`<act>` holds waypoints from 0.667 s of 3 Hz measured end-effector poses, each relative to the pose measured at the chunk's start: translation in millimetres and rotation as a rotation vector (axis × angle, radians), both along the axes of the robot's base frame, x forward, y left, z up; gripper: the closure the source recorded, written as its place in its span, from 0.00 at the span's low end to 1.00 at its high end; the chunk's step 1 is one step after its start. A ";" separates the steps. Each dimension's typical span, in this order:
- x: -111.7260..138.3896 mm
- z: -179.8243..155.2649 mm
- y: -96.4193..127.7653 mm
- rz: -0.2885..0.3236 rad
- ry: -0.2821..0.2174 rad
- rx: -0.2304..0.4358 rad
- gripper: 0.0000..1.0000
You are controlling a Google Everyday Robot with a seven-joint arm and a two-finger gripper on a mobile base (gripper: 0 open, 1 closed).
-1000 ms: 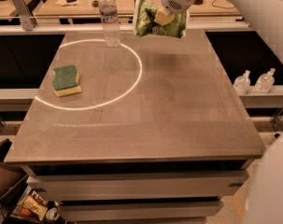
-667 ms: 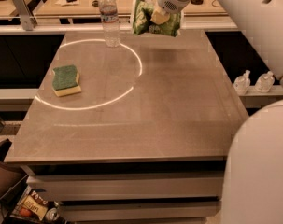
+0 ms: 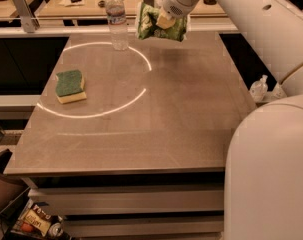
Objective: Move green jalapeno chip bag near water bottle
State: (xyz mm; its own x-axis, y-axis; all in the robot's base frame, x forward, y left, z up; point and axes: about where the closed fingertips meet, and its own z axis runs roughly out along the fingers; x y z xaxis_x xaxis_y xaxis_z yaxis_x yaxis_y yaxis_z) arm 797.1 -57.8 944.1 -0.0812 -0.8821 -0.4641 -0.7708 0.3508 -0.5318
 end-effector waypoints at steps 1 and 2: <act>0.6 -3.2 1.6 0.002 0.004 -0.001 0.63; 1.1 -6.5 3.1 0.004 0.009 -0.002 0.39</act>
Offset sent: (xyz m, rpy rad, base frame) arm 0.0006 0.0015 -0.0029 -0.0008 0.0040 0.0021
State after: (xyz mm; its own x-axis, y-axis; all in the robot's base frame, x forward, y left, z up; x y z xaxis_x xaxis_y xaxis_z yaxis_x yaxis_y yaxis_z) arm 798.3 -54.7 937.7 -0.0816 -0.8833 -0.4617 -0.7770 0.3465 -0.5256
